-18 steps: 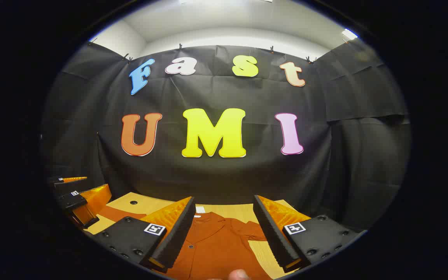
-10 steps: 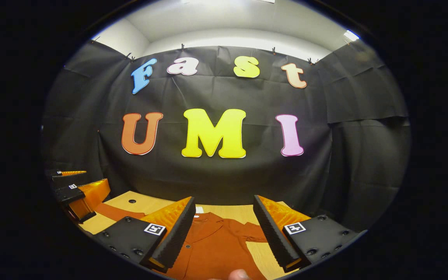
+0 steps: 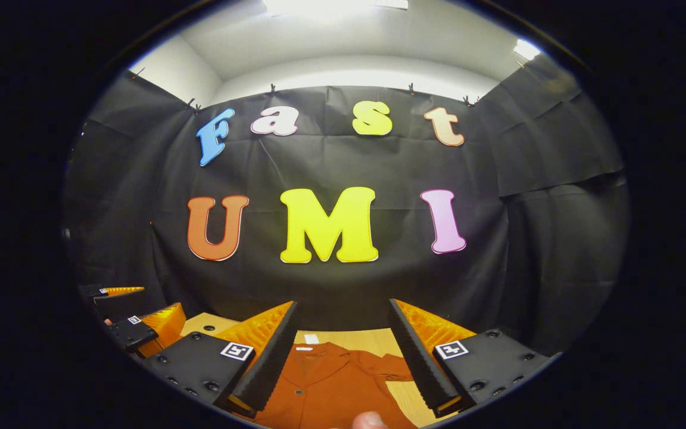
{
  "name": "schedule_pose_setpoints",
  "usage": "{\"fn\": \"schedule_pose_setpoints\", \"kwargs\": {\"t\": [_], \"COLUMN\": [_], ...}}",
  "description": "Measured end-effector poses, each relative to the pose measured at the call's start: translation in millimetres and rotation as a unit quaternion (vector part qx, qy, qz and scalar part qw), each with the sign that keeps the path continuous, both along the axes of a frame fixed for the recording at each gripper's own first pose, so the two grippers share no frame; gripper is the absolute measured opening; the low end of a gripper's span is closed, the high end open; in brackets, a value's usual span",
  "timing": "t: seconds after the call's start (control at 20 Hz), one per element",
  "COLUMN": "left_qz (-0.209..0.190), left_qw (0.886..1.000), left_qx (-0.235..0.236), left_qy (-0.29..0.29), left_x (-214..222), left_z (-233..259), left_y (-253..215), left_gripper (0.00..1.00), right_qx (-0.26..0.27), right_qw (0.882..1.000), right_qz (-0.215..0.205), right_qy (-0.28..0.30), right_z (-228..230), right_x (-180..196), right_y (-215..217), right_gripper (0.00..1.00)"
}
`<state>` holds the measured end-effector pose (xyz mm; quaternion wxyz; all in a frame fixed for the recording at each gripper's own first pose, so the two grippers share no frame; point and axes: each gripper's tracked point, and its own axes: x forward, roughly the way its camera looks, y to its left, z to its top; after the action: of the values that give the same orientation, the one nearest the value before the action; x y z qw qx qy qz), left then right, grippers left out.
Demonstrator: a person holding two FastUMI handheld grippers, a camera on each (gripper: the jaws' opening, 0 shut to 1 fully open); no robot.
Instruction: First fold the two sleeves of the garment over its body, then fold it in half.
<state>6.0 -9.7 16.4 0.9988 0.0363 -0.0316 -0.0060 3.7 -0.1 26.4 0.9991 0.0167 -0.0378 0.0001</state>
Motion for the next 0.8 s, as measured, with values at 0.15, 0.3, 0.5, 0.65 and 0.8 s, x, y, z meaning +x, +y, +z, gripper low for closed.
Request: {"fn": "schedule_pose_setpoints", "kwargs": {"t": [0.15,0.3,0.5,0.65,0.8], "left_qz": [-0.018,-0.029,-0.032,-0.016,-0.003], "left_qw": [1.000,0.999,0.999,0.999,0.998], "left_qx": [-0.003,0.006,-0.003,-0.016,-0.043], "left_qy": [0.000,0.010,0.020,0.026,0.034], "left_x": [0.7,1.9,0.5,-0.4,1.0], "left_z": [0.6,-3.6,-9.1,-15.4,-22.7], "left_y": [-6.5,-10.0,-8.3,2.0,15.0], "left_gripper": [0.96,0.96,0.96,0.96,0.96], "right_qx": [-0.001,0.000,-0.010,-0.026,-0.033], "right_qw": [1.000,0.999,0.999,0.998,0.998], "right_qz": [-0.017,-0.025,-0.021,-0.016,-0.015], "right_qy": [0.026,0.035,0.034,0.048,0.048], "right_z": [-13.2,-18.3,-19.5,-30.8,-29.7], "right_x": [2.5,-3.1,-6.6,-6.5,-9.6], "right_y": [-3.5,-3.5,2.0,7.2,15.3], "right_gripper": [0.95,0.94,0.93,0.93,0.94]}}
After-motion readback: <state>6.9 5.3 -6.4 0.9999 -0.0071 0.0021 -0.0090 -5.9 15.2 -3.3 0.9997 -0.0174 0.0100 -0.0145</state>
